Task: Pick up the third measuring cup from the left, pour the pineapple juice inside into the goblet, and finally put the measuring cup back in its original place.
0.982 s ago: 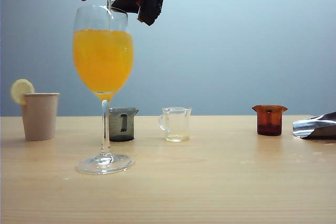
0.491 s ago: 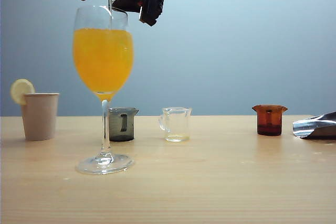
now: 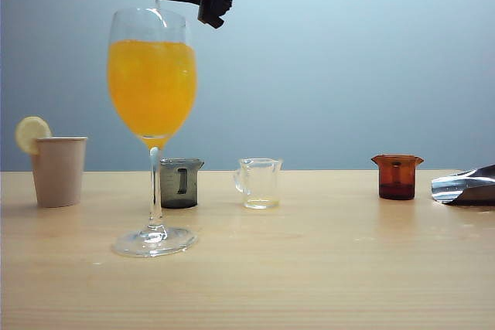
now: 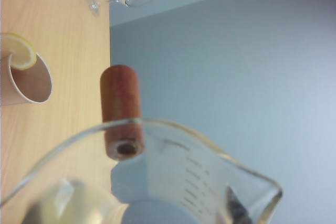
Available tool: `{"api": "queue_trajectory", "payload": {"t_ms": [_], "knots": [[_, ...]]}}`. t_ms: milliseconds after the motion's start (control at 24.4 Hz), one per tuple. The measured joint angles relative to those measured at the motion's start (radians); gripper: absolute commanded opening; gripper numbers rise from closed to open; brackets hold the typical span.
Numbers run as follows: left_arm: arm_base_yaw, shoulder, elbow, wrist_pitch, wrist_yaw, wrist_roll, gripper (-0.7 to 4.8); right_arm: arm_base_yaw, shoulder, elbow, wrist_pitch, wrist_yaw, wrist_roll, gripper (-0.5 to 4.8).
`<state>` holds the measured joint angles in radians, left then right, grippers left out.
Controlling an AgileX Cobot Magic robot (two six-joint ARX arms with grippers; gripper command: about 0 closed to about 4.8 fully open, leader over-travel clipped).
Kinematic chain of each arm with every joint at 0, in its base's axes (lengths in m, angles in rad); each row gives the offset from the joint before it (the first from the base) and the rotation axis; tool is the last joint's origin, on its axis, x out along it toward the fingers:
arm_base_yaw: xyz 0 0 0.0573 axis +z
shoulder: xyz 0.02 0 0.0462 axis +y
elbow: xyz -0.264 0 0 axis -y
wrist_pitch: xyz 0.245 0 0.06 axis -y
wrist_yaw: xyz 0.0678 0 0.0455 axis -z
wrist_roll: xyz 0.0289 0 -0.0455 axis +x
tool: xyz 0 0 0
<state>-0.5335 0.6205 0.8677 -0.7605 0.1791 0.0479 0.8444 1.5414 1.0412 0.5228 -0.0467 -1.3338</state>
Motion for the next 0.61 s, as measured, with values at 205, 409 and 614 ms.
{"api": "queue_trajectory", "payload": {"t_ms": [205,409,614], "knots": [[0.0,0.0,0.0,0.0,0.0,0.0,-0.05,-0.001,0.0,0.0,0.009,0.0,-0.031,1.98],[0.0,0.0,0.0,0.0,0.0,0.0,-0.05,-0.001,0.0,0.0,0.037,-0.001,-0.071,1.98],[0.0,0.001,0.0,0.0,0.0,0.0,-0.05,-0.001,0.0,0.0,0.037,-0.045,-0.127,1.98]]}}
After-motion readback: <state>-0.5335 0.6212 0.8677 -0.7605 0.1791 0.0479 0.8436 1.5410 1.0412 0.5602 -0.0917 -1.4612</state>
